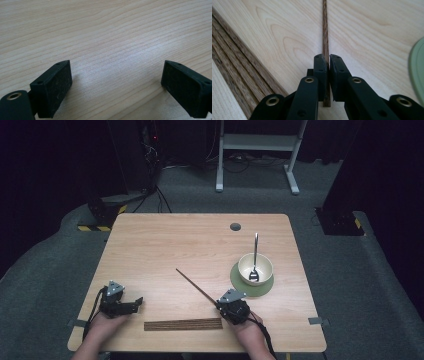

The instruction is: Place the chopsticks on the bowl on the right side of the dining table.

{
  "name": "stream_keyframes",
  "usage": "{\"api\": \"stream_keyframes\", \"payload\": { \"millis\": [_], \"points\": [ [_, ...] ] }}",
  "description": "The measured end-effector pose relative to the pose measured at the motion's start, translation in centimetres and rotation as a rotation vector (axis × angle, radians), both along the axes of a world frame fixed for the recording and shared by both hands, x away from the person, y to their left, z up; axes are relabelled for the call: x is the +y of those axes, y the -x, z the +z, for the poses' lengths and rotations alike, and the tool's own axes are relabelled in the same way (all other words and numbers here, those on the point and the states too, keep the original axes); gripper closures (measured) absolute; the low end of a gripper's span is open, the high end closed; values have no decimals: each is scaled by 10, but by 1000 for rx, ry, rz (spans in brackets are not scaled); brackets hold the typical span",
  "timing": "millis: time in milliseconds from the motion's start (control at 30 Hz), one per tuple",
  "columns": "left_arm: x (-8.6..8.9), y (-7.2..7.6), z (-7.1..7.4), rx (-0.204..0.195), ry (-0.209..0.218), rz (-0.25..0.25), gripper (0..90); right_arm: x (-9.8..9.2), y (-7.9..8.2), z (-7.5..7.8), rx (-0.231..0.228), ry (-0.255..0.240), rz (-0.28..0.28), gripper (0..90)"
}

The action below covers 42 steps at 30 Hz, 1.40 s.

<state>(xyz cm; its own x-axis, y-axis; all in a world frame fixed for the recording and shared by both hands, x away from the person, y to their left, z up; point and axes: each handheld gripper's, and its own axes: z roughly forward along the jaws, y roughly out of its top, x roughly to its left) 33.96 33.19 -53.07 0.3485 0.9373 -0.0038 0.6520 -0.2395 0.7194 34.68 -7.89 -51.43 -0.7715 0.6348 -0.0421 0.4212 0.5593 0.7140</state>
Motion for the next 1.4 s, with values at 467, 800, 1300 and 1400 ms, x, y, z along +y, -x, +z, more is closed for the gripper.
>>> {"api": "stream_keyframes", "payload": {
  "millis": [467, 800, 1300, 1400],
  "points": [
    [-1, 1, 0, -4, 7, 15, 111, 2, -2, 27, -76, -63, 40, 841],
    [-1, 2, 0, -5, 6, 17, 117, -15, 6, 39, -122, -81, 36, 841],
    [0, 1, 0, -6, 2, 5, 118, -70, 0, 56, -161, -147, -110, 841],
    [0, 0, 0, -6, 2, 4, 118, -83, -3, 58, -166, -154, -148, 841]
  ]
}}
